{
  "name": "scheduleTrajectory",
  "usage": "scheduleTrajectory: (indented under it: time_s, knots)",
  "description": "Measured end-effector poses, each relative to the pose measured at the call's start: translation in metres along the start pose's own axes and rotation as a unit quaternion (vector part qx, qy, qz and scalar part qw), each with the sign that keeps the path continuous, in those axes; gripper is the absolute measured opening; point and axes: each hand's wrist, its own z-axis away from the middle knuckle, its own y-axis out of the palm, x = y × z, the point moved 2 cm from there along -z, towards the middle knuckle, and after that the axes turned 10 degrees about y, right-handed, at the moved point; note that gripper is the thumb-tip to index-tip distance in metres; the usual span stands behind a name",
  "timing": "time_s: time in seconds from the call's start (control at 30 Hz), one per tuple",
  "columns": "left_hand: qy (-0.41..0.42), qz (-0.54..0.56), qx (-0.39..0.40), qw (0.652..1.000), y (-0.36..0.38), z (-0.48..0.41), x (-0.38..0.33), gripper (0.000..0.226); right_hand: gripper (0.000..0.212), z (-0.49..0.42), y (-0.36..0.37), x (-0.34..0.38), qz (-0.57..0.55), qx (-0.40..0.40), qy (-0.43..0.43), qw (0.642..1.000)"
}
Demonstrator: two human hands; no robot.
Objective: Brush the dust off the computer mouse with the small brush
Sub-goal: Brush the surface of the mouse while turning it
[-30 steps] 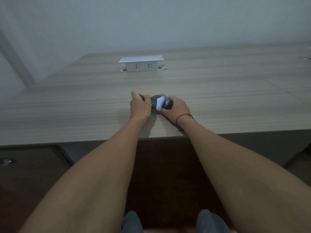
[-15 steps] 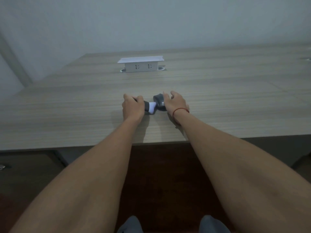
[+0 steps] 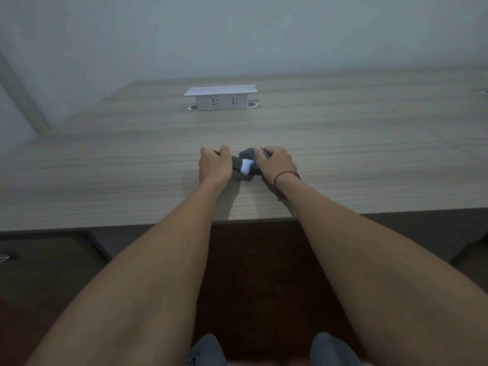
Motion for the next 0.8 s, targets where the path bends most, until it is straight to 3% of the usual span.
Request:
scheduleTrajectory:
  time_s: [0.1, 0.23, 0.33, 0.43, 0.6, 0.73, 0.8]
  knots:
    - [0.005, 0.006, 0.021, 1.000, -0.002, 0.000, -0.004, 0.038, 0.040, 0.004, -0.001, 0.000, -0.013, 0.002, 0.000, 1.000]
    - [-0.019, 0.006, -0.045, 0.999, -0.004, 0.002, -0.003, 0.035, 0.039, 0.006, -0.003, -0.004, -0.009, 0.012, -0.013, 1.000]
    - [0.007, 0.016, 0.034, 0.999, -0.002, -0.004, 0.000, 0.022, 0.039, 0.006, -0.005, -0.005, -0.018, 0.008, -0.010, 1.000]
    - [-0.010, 0.003, 0.112, 0.994, -0.007, -0.009, -0.002, 0.027, 0.039, 0.006, -0.007, -0.004, -0.012, 0.003, -0.009, 1.000]
    - [-0.021, 0.028, -0.010, 0.999, -0.004, -0.002, 0.000, 0.032, 0.036, 0.008, -0.005, -0.004, -0.011, 0.006, -0.010, 1.000]
    - [-0.026, 0.050, 0.122, 0.991, 0.000, -0.006, -0.003, 0.025, 0.038, 0.010, -0.007, -0.003, -0.019, -0.002, -0.006, 1.000]
    - [-0.032, 0.063, 0.108, 0.992, 0.001, -0.005, -0.003, 0.024, 0.038, 0.012, -0.007, -0.002, -0.021, 0.005, -0.008, 1.000]
